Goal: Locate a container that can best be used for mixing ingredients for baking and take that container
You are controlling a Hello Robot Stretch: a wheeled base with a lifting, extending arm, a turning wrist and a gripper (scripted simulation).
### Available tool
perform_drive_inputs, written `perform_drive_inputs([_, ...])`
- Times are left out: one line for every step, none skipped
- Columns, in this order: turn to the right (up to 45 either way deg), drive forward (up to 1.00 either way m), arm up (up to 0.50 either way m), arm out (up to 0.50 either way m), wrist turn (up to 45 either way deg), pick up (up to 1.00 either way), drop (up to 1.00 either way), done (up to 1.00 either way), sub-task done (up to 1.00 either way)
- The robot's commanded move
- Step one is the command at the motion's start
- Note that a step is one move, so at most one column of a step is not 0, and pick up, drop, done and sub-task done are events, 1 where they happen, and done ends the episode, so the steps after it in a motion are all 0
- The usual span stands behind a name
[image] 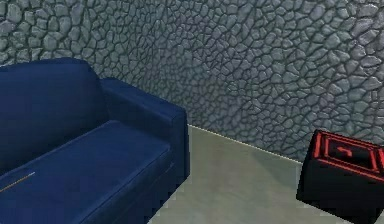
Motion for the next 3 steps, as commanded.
perform_drive_inputs([0.0,0.25,0.0,0.0,0.0,0.0,0.0,0.0,0.0])
perform_drive_inputs([45.0,0.0,0.0,0.0,0.0,0.0,0.0,0.0,0.0])
perform_drive_inputs([42.0,0.0,0.0,0.0,0.0,0.0,0.0,0.0,0.0])
